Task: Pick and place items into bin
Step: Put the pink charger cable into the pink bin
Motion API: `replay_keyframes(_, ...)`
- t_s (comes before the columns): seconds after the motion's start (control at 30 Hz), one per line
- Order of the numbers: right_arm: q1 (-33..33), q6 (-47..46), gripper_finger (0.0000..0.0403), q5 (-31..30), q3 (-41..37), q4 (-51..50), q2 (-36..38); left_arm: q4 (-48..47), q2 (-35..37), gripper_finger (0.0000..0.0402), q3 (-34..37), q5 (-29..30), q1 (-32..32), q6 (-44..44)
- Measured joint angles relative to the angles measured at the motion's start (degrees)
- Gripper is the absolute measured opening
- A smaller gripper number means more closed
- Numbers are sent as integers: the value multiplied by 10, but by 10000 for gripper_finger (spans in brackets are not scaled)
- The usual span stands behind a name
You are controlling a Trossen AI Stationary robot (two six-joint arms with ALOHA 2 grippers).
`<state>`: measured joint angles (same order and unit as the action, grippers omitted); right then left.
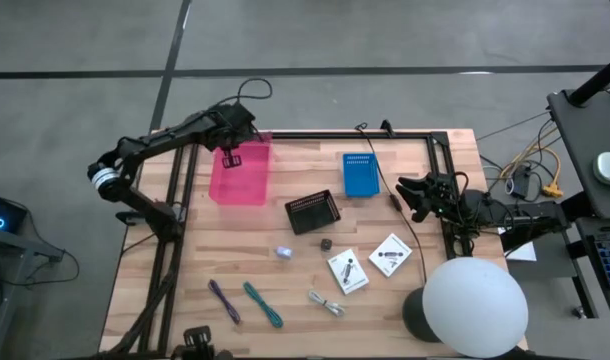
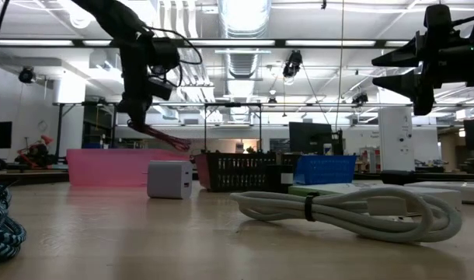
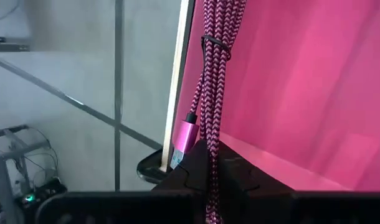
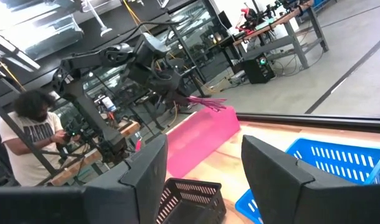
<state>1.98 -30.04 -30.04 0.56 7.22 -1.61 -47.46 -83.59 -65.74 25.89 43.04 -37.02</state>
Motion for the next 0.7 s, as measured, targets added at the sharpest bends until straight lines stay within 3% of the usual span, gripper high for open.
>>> replay_keyframes(0.33,0,0,192,0,0,-2,0,75,0,0,73,-80,52,-46)
replay_keyframes(0.7,0,0,192,0,0,-2,0,173,-4,3,127,-84,54,-100)
